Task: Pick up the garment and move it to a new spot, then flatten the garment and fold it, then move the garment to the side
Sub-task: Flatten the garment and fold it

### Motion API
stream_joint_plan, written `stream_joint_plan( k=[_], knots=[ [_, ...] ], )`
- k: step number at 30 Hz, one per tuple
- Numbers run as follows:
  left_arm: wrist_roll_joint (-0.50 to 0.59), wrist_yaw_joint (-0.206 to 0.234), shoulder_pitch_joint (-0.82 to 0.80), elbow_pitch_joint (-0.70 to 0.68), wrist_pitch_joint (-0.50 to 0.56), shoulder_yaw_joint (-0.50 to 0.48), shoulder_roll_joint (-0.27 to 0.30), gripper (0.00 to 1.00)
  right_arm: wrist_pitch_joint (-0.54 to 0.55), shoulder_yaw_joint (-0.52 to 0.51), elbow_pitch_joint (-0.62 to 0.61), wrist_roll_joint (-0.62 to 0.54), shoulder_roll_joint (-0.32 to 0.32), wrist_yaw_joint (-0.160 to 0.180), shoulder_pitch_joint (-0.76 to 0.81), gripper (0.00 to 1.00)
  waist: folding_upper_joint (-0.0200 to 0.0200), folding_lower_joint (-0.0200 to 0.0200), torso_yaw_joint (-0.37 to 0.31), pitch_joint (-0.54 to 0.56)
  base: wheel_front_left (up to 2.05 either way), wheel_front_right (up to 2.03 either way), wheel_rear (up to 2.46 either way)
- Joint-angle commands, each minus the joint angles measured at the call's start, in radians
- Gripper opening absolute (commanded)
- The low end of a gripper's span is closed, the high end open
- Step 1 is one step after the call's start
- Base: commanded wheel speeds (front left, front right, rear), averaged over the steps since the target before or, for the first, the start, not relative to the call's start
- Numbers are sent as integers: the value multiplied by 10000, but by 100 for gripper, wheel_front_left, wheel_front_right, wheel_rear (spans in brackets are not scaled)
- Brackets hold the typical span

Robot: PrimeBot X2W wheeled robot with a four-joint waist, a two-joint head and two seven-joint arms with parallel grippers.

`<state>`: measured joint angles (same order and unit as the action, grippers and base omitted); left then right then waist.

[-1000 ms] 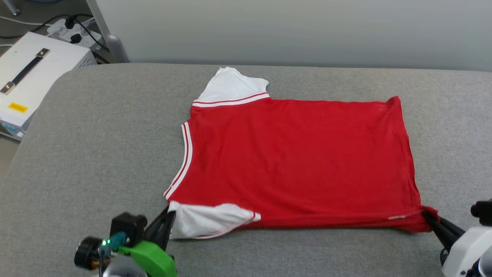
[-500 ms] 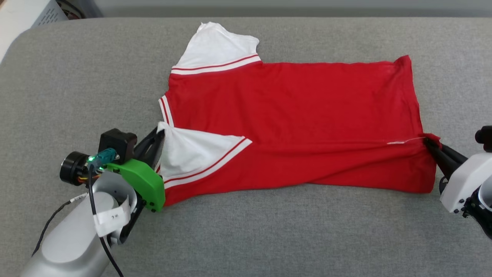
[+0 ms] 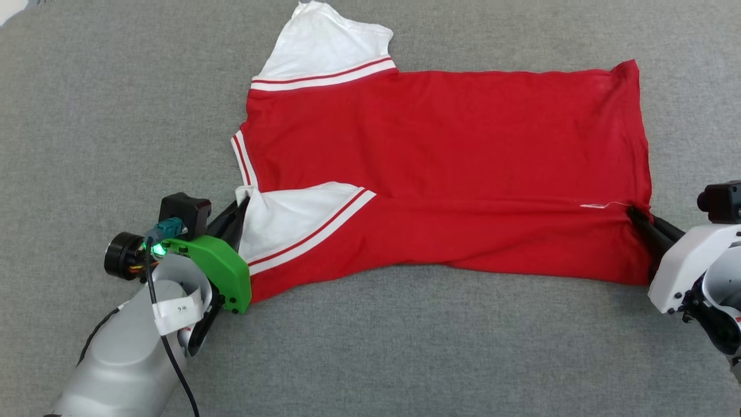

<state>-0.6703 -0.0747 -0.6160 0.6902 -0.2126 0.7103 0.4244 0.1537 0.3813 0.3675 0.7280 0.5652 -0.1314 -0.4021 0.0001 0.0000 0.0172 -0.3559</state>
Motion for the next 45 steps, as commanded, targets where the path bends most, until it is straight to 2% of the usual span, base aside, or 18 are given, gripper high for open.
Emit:
stream_joint_plan(
  k=[1, 2, 3, 8, 12, 16, 21, 25, 29, 34, 41, 42, 43, 45],
  knots=[
    [-70, -54, 33, 314, 13, 108, -98, 0, -37, 106, 123, 126, -51, 7, -12, 0, -1, 0, 4, 188, 0, 0, 0],
    [-108, -98, 5, 436, -53, 85, -138, 60, -89, 119, 137, 180, -45, 7, 10, 34, -1, 0, 22, 299, 0, 0, 0],
    [-115, -121, -41, 517, -106, 64, -149, 100, -143, 106, 130, 205, -36, 7, 36, 100, -1, 0, 44, 391, 0, 0, 0],
    [-163, -294, -565, 367, -243, -99, 119, 100, -473, -66, -117, 211, 185, 7, 322, 100, -1, 0, 279, 917, 0, 0, 0],
    [-307, -425, -1144, -201, 597, -30, 619, 100, -540, -253, -434, 128, 315, 7, 564, 100, -1, 0, 398, 1214, 0, 0, 0],
    [-831, -514, -1658, -991, 2489, 225, 1084, 100, -497, -516, -672, 23, 287, 7, 713, 100, -1, 0, 496, 1330, 0, 0, 0],
    [-2112, -551, -2075, -2138, 5682, 680, 1467, 100, -361, -811, -810, -175, 152, 7, 835, 100, -1, 0, 566, 1371, 0, 0, 0],
    [-2862, -556, -2129, -2889, 7802, 1238, 1674, 100, -198, -893, -871, -275, -4, 7, 881, 100, -1, 0, 551, 1334, 0, 0, 0],
    [-3143, -555, -2016, -3171, 9146, 1732, 1819, 100, -13, -913, -925, -340, -133, 7, 876, 100, -1, 0, 466, 1249, 0, 0, 0],
    [-3423, -447, -1462, -2730, 9838, 2136, 1797, 100, 267, -825, -1049, -444, -314, 7, 641, 100, -1, 0, 150, 818, 0, 0, 0],
    [-3492, -486, -1006, -2039, 9576, 2389, 1564, 100, 291, -748, -1040, -467, -387, 7, 408, 100, -1, 0, 12, 538, 0, 0, 0],
    [-3514, -492, -970, -1932, 9459, 2382, 1502, 34, 236, -753, -1060, -488, -370, 7, 348, 100, -1, 0, 10, 544, 0, 0, 0],
    [-3510, -498, -955, -1856, 9376, 2394, 1470, 0, 181, -755, -1090, -518, -341, 7, 292, 100, -1, 0, 7, 561, 0, 0, 0],
    [-3448, -513, -968, -1753, 9131, 2417, 1447, 0, 102, -776, -1148, -611, -201, 7, 166, 100, -1, 0, 22, 655, 0, 0, 0]
  ],
)
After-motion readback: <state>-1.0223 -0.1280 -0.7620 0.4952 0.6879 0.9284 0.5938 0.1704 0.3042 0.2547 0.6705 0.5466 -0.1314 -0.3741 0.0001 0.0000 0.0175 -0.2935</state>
